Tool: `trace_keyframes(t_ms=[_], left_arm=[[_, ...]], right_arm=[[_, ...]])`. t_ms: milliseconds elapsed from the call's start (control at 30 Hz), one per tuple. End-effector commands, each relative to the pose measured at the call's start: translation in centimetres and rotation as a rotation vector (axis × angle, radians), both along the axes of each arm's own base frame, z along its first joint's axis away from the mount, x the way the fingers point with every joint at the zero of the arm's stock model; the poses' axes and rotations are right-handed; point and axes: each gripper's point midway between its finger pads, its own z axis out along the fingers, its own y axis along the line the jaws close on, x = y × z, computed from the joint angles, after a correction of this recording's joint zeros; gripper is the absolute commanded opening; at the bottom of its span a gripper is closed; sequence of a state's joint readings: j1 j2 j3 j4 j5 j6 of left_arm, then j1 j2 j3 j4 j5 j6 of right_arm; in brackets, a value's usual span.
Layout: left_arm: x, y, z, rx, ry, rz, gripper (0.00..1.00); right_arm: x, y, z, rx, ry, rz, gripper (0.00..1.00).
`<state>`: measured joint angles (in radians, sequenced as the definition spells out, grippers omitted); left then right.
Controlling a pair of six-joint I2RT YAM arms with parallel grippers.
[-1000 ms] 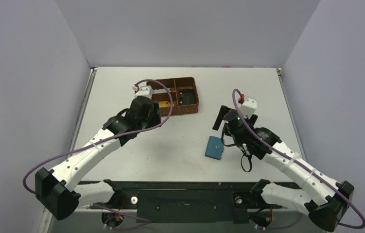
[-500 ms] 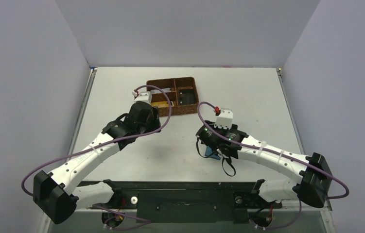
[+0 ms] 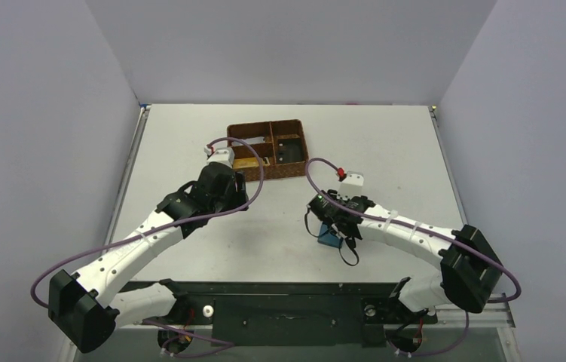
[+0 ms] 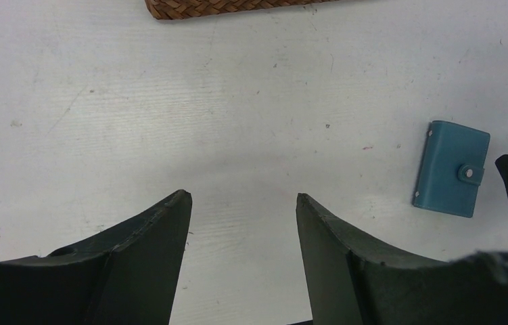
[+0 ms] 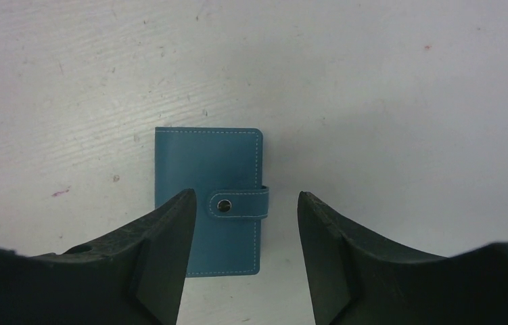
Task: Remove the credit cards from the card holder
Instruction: Open the card holder at the center of the board.
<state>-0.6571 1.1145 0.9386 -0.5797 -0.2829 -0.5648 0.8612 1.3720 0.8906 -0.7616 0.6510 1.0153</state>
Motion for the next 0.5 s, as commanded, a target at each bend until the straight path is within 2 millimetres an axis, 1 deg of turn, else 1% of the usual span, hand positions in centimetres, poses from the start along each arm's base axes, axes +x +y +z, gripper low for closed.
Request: trace_keyframes(t_ms=[0, 133, 200, 333, 467], left_arm=[[0.6, -0.6, 1.5, -0.049, -0.048, -0.002, 0.57], [0.7, -0.8, 1.3, -0.051, -0.040, -0.005, 0.57], [0.8, -0.8, 1.2, -0.052, -0.037, -0.004, 0.57], [0.8, -0.9, 1.0, -0.051, -0.029, -0.003, 0.57], [0.9, -1.0, 1.0, -0.050, -0.026, -0.004, 0.57]], right_arm=[[0.4, 1.3, -1.7, 0.042, 0.027, 0.032, 0.53], [0.1, 2.3, -3.2, 0.091, 0.059, 0.050, 0.51], [0.0, 2.5, -3.8, 0.099, 0.075, 0.051, 0.49], [0.0, 2.5, -4.9, 0.102, 0.092, 0.048, 0.46], [0.2, 1.6, -5.9, 0.113, 0.104, 0.029, 0.40]])
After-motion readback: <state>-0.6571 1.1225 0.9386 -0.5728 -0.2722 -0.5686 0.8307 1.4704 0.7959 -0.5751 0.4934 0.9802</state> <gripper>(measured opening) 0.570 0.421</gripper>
